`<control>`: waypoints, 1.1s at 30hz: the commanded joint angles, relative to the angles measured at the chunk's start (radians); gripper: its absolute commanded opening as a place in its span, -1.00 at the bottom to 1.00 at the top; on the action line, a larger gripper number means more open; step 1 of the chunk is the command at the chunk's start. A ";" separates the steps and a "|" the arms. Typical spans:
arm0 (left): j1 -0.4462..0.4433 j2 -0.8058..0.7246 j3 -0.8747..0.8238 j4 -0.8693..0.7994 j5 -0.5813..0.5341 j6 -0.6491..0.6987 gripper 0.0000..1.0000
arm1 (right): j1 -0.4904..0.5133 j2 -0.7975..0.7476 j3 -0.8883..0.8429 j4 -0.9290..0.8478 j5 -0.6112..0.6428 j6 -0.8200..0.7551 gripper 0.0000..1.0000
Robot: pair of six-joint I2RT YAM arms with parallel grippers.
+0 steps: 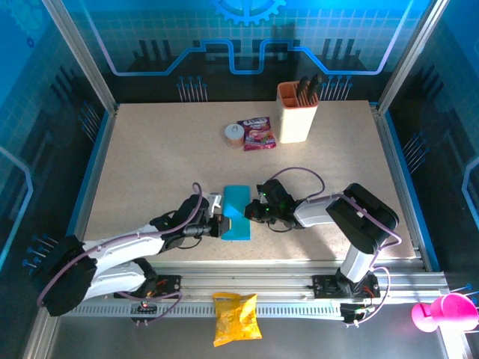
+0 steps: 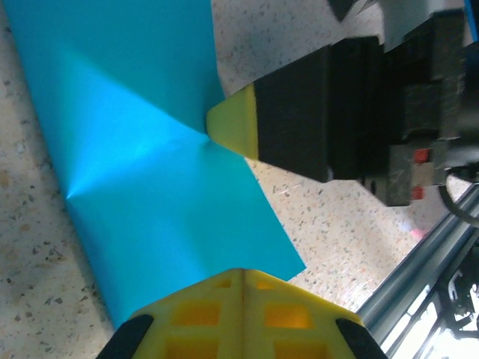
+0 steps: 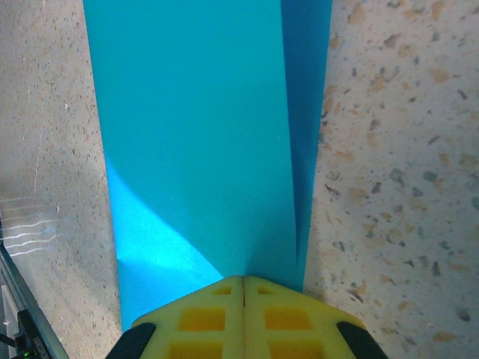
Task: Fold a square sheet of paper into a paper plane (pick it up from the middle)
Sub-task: First fold the square sheet of paper in half at the center of the table.
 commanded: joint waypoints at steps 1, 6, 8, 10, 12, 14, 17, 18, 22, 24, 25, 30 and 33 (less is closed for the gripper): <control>-0.015 0.046 -0.015 0.033 0.034 -0.032 -0.91 | 0.058 0.146 -0.022 -0.090 0.066 -0.021 -1.00; -0.049 0.116 -0.058 0.116 0.036 -0.061 -0.92 | 0.059 0.151 -0.018 -0.090 0.064 -0.023 -1.00; -0.064 0.143 -0.071 0.131 0.030 -0.066 -0.92 | 0.059 0.152 -0.016 -0.090 0.061 -0.022 -1.00; -0.074 0.171 -0.086 0.149 0.027 -0.070 -0.92 | 0.055 0.153 -0.018 -0.088 0.060 -0.022 -1.00; -0.076 0.192 -0.098 0.158 0.027 -0.071 -0.93 | 0.059 0.152 -0.019 -0.089 0.060 -0.024 -1.00; -0.076 0.190 -0.099 0.156 0.027 -0.074 -0.93 | 0.058 0.152 -0.018 -0.089 0.059 -0.031 -1.00; -0.074 0.126 -0.066 0.100 0.011 -0.069 -0.93 | 0.059 0.154 -0.021 -0.090 0.059 -0.037 -1.00; -0.075 0.090 -0.044 0.063 -0.008 -0.056 -0.92 | 0.059 0.153 -0.021 -0.093 0.058 -0.043 -1.00; -0.034 0.002 0.070 -0.057 -0.060 0.019 -0.89 | 0.059 0.154 -0.016 -0.101 0.061 -0.068 -1.00; 0.032 0.012 0.119 -0.067 -0.025 0.049 -0.88 | 0.057 0.155 -0.010 -0.101 0.065 -0.081 -1.00; 0.067 0.029 0.140 -0.063 0.000 0.062 -0.88 | 0.057 0.158 -0.006 -0.126 0.066 -0.088 -1.00; 0.199 0.180 0.253 -0.045 0.105 0.132 -0.90 | 0.058 0.171 0.010 -0.145 0.067 -0.108 -1.00; 0.234 0.274 0.315 -0.045 0.121 0.165 -0.93 | 0.058 0.176 0.011 -0.146 0.070 -0.112 -1.00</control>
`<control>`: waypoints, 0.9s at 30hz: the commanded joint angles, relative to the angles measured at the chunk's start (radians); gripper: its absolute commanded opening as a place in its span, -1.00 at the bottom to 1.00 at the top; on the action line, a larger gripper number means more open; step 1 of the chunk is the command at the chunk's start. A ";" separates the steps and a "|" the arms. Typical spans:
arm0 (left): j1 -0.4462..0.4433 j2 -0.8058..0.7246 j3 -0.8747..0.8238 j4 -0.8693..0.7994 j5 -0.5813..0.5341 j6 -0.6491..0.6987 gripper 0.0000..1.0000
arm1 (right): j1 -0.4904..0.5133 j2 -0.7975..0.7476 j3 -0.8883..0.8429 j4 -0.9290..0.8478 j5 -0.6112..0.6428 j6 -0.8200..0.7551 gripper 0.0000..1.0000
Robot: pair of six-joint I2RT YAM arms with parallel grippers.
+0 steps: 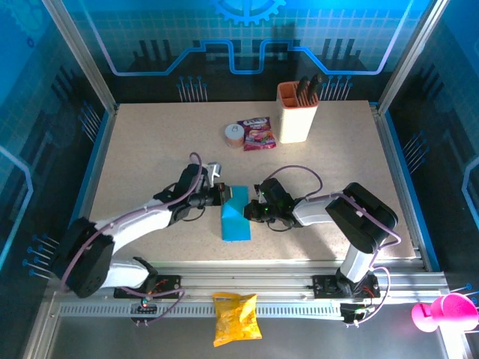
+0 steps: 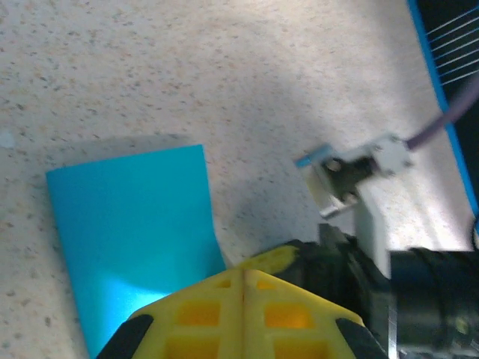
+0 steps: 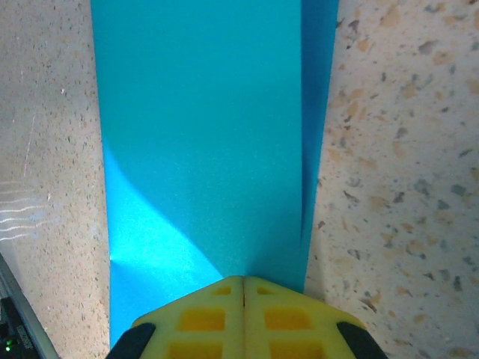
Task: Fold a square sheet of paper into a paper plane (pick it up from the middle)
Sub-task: First fold the square sheet of paper in half at the center of the table.
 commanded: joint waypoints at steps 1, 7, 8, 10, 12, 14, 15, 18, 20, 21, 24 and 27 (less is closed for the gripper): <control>0.030 0.095 0.060 -0.031 0.069 0.079 -0.93 | 0.057 0.169 -0.016 -0.105 0.079 -0.042 -1.00; 0.065 0.201 0.118 -0.020 0.084 0.099 -0.97 | 0.057 0.170 -0.018 -0.102 0.077 -0.040 -1.00; 0.067 0.210 0.120 -0.017 0.083 0.101 -0.98 | 0.057 0.169 -0.017 -0.102 0.078 -0.040 -1.00; 0.069 0.227 0.120 -0.009 0.083 0.102 -0.99 | 0.057 0.169 -0.017 -0.103 0.077 -0.041 -1.00; 0.071 0.246 0.117 -0.003 0.078 0.101 -1.00 | 0.057 0.169 -0.017 -0.102 0.076 -0.040 -1.00; 0.076 0.265 0.111 0.009 0.074 0.098 -1.00 | 0.057 0.169 -0.016 -0.101 0.076 -0.041 -1.00; 0.078 0.273 0.106 0.016 0.070 0.095 -1.00 | 0.057 0.169 -0.016 -0.102 0.077 -0.041 -1.00; 0.084 0.297 0.081 0.047 0.045 0.086 -1.00 | 0.057 0.172 -0.013 -0.106 0.075 -0.041 -1.00; 0.091 0.314 0.060 0.074 0.026 0.077 -1.00 | 0.057 0.172 -0.015 -0.104 0.073 -0.042 -1.00; 0.094 0.322 0.047 0.092 0.020 0.071 -1.00 | 0.058 0.172 -0.016 -0.102 0.072 -0.043 -1.00; 0.101 0.351 0.001 0.157 0.016 0.051 -1.00 | 0.057 0.171 -0.016 -0.102 0.071 -0.045 -1.00; 0.102 0.385 -0.035 0.207 0.010 0.038 -1.00 | 0.057 0.170 -0.020 -0.103 0.072 -0.046 -1.00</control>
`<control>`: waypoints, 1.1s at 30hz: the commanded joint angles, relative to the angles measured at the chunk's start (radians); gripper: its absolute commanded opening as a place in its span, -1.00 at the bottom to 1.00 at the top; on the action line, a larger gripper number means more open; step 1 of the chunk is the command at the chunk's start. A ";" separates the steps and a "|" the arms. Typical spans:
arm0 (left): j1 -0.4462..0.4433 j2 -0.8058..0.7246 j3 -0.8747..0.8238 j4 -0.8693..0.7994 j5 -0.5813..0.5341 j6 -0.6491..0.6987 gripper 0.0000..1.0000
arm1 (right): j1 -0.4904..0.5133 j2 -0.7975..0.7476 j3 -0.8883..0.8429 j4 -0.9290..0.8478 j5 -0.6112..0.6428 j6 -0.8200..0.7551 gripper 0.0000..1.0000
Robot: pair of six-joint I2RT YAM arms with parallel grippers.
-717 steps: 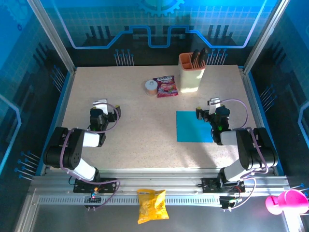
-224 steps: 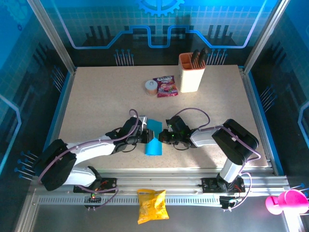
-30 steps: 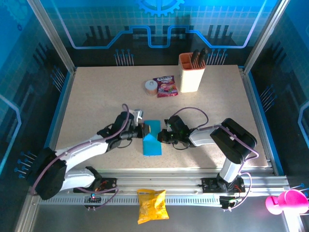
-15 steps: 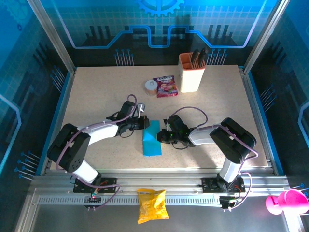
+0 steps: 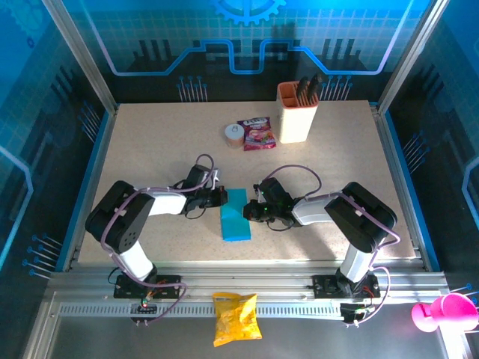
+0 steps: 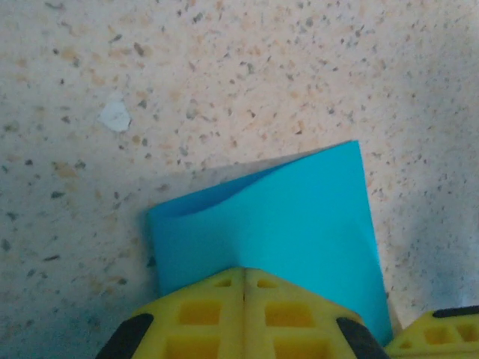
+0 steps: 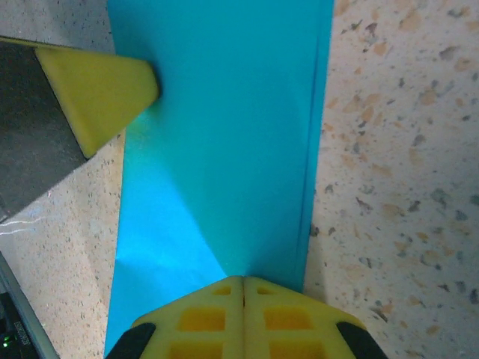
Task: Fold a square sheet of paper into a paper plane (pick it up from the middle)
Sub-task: First fold the square sheet of paper in half at the center of the table.
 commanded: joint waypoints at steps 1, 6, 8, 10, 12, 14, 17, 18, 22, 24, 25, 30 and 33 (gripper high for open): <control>0.005 0.051 -0.052 0.067 -0.022 -0.029 -1.00 | 0.058 0.163 -0.030 -0.101 0.079 -0.031 -1.00; 0.004 0.027 -0.083 0.100 -0.009 -0.059 -1.00 | 0.057 0.159 -0.036 -0.103 0.085 -0.031 -1.00; 0.005 -0.017 -0.076 0.081 -0.002 -0.059 -1.00 | 0.056 0.160 -0.037 -0.103 0.086 -0.032 -1.00; 0.005 -0.066 -0.058 0.046 -0.004 -0.053 -1.00 | 0.056 0.161 -0.038 -0.104 0.086 -0.033 -1.00; 0.006 -0.102 -0.032 0.003 0.002 -0.037 -0.94 | 0.057 0.163 -0.037 -0.104 0.088 -0.032 -1.00; 0.005 -0.126 -0.002 -0.040 0.002 -0.019 -0.89 | 0.057 0.166 -0.035 -0.105 0.088 -0.034 -1.00; 0.005 -0.134 0.038 -0.088 0.011 0.005 -0.89 | 0.057 0.167 -0.031 -0.111 0.089 -0.041 -1.00; 0.005 -0.131 0.048 -0.101 0.011 0.012 -0.89 | 0.057 0.165 -0.028 -0.115 0.089 -0.043 -1.00; 0.005 -0.114 0.068 -0.130 0.005 0.034 -0.96 | 0.054 0.163 -0.015 -0.143 0.096 -0.063 -1.00; 0.005 -0.106 0.070 -0.135 -0.003 0.043 -0.98 | 0.054 0.159 -0.013 -0.148 0.097 -0.068 -1.00; 0.005 -0.101 0.070 -0.135 -0.007 0.047 -0.98 | 0.053 0.158 -0.012 -0.149 0.097 -0.069 -1.00; 0.005 -0.072 0.084 -0.140 -0.015 0.057 -1.00 | 0.049 0.157 -0.008 -0.153 0.096 -0.070 -1.00; 0.005 -0.053 0.088 -0.141 -0.024 0.062 -1.00 | 0.052 0.158 -0.006 -0.153 0.096 -0.068 -1.00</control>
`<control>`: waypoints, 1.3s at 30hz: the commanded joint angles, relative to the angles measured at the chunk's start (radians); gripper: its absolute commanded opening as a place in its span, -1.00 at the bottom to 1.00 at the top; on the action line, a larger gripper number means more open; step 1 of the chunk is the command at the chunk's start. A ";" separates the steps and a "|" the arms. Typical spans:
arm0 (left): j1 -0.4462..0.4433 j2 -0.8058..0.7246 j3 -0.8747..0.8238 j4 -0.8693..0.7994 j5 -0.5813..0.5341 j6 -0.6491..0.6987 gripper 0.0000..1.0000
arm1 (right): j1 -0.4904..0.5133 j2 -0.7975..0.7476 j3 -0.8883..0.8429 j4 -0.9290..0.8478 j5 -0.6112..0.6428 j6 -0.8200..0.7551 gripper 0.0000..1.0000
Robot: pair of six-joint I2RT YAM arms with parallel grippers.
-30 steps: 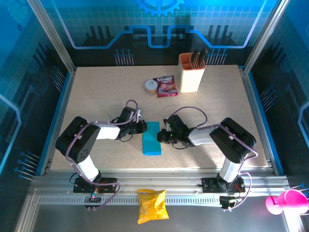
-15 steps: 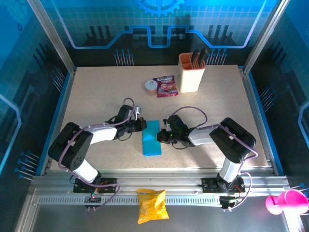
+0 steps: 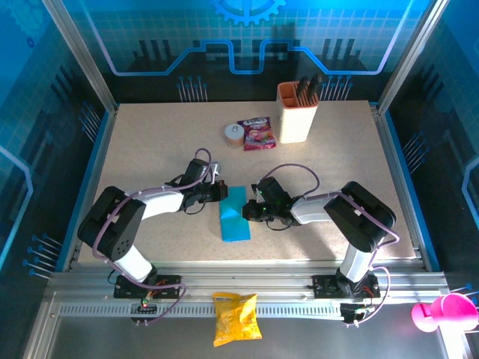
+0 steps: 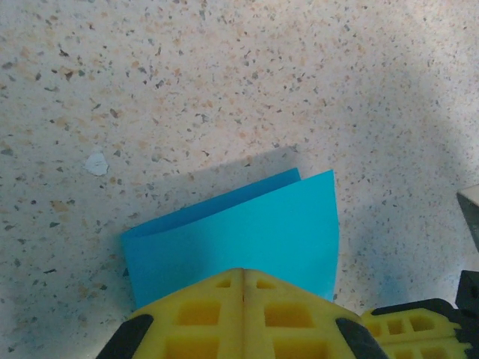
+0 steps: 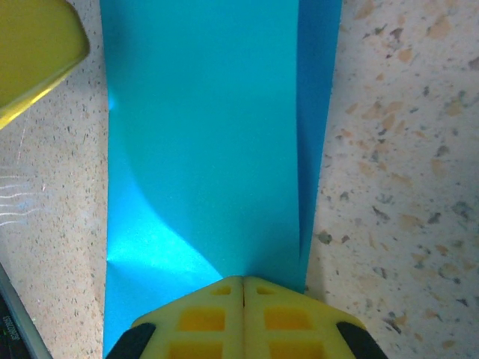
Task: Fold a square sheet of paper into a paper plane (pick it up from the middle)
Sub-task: First fold the square sheet of paper in half at the center of the table.
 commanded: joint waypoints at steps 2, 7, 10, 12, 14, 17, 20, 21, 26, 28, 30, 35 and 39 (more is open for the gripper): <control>0.004 0.028 0.021 -0.023 -0.033 0.038 -1.00 | 0.048 0.151 -0.029 -0.123 0.093 -0.031 -1.00; 0.011 0.047 0.004 -0.009 -0.055 0.038 -1.00 | 0.048 0.151 -0.027 -0.127 0.094 -0.032 -1.00; 0.015 0.069 -0.002 0.002 -0.056 0.038 -1.00 | 0.048 0.153 -0.027 -0.127 0.090 -0.032 -1.00; 0.016 0.085 -0.003 0.007 -0.060 0.037 -1.00 | 0.048 0.150 -0.025 -0.130 0.091 -0.033 -1.00; 0.017 0.093 -0.010 0.016 -0.058 0.031 -1.00 | 0.048 0.147 -0.021 -0.132 0.087 -0.033 -1.00; 0.017 0.099 -0.023 0.027 -0.060 0.029 -1.00 | 0.047 0.134 -0.008 -0.141 0.075 -0.035 -1.00; 0.016 0.100 -0.030 0.029 -0.059 0.030 -1.00 | 0.045 0.107 0.018 -0.171 0.066 -0.048 -1.00; 0.017 0.099 -0.032 0.029 -0.062 0.032 -1.00 | 0.044 0.093 0.027 -0.182 0.063 -0.051 -1.00; 0.017 0.099 -0.039 0.028 -0.065 0.038 -1.00 | 0.036 -0.004 0.086 -0.257 0.047 -0.089 -1.00; 0.017 0.098 -0.043 0.029 -0.065 0.038 -1.00 | 0.034 -0.047 0.112 -0.293 0.050 -0.105 -1.00; 0.014 0.097 -0.045 0.029 -0.065 0.038 -1.00 | 0.031 -0.091 0.136 -0.329 0.058 -0.119 -1.00; 0.015 0.094 -0.051 0.036 -0.061 0.032 -1.00 | 0.036 -0.175 0.157 -0.357 0.059 -0.123 -1.00; 0.015 0.093 -0.057 0.039 -0.063 0.033 -1.00 | 0.071 -0.162 0.173 -0.326 0.040 -0.097 -1.00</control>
